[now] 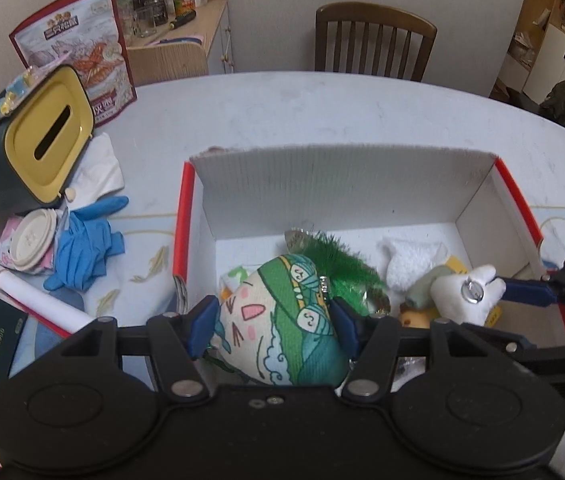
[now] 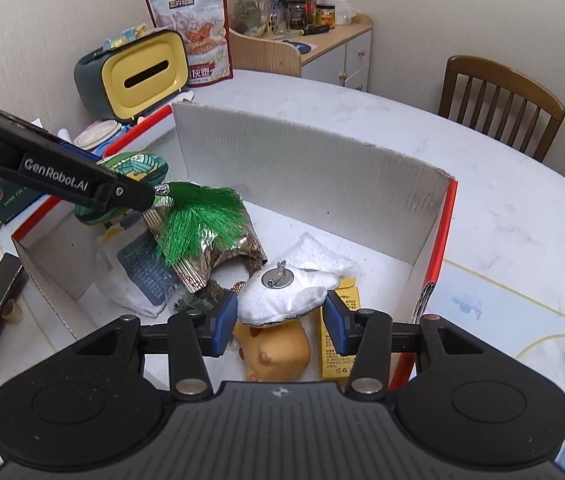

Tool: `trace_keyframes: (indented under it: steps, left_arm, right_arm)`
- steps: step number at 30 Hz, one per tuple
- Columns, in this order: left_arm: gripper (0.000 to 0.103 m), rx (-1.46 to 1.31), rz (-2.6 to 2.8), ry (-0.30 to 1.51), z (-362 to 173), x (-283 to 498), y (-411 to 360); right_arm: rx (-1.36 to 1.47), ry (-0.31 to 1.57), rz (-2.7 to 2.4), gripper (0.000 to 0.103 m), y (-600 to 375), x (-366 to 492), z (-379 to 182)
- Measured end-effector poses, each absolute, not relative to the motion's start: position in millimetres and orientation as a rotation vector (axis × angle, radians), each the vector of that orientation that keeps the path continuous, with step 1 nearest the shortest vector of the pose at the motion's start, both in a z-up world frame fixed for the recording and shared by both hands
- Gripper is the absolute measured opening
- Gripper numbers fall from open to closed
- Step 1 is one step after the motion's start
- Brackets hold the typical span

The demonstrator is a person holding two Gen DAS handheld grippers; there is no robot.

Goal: Organize objects
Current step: 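Lift and carry both plush keychains over the cardboard box, then lower both plushes into the box and open both tools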

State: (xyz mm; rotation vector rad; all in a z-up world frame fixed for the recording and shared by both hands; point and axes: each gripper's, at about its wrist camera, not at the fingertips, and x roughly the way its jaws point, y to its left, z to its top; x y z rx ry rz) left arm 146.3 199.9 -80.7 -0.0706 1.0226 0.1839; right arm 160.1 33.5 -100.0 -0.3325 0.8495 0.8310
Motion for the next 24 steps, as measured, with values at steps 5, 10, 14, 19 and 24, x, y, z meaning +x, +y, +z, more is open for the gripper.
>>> trace_keyframes:
  steps: [5, 10, 14, 19, 24]
  left_arm:
    - [0.060, -0.066, 0.184, 1.048, -90, 144, 199]
    - [0.060, -0.033, 0.182, 1.050, -92, 143, 195]
    - [0.062, -0.009, 0.184, 1.059, -95, 143, 193]
    - [0.063, 0.019, 0.186, 1.070, -99, 141, 189]
    - [0.066, 0.031, 0.180, 1.085, -102, 141, 186]
  right_arm:
    - [-0.347, 0.847, 0.831, 0.046, 34, 160, -104]
    - [-0.340, 0.848, 0.835, 0.047, 33, 158, -103]
    - [-0.347, 0.841, 0.839, 0.048, 31, 155, -99]
    - [-0.326, 0.843, 0.846, 0.055, 21, 154, -93]
    - [-0.274, 0.851, 0.858, 0.059, 7, 153, -86]
